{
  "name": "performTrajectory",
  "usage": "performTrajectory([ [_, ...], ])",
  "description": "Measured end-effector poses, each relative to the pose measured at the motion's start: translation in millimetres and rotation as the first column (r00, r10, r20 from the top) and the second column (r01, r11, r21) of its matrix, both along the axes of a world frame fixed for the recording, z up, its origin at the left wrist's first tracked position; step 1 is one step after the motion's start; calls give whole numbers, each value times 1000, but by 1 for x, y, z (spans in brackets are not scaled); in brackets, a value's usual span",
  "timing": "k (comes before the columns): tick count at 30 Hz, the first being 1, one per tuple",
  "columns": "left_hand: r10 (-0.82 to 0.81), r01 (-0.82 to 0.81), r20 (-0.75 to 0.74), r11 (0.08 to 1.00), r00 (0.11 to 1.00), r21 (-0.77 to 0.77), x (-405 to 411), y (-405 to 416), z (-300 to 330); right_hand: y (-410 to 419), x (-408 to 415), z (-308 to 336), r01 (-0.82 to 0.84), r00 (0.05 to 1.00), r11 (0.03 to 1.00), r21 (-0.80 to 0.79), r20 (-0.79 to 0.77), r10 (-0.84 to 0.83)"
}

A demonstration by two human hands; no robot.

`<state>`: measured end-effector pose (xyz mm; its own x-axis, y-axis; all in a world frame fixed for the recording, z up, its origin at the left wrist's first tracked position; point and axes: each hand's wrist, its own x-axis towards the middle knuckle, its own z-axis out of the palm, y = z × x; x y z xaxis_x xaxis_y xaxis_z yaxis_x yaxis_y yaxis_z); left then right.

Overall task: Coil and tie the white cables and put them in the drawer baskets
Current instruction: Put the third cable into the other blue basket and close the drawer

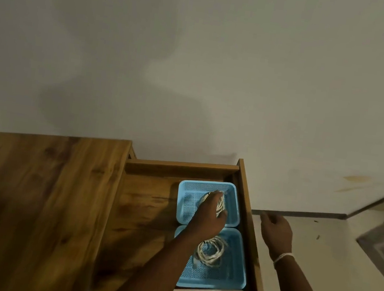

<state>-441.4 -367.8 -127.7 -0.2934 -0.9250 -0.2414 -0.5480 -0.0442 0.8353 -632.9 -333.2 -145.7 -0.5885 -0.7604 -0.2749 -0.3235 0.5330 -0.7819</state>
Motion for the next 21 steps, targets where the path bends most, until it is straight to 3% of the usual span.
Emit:
performTrajectory([
  [6,-120,135,141,985,983,-104,30,34,8,46,16,-11,-72,961,959,275,276,-7],
  [11,-126,152,159,975,979,-162,72,67,1,64,35,-10,-175,985,941,288,58,166],
  [16,156,-73,300,960,941,-271,145,85,-14,66,57,-10,-189,982,946,263,27,189],
  [21,432,-289,514,896,741,-336,235,100,-23,62,90,-24,-256,965,923,286,15,263],
])
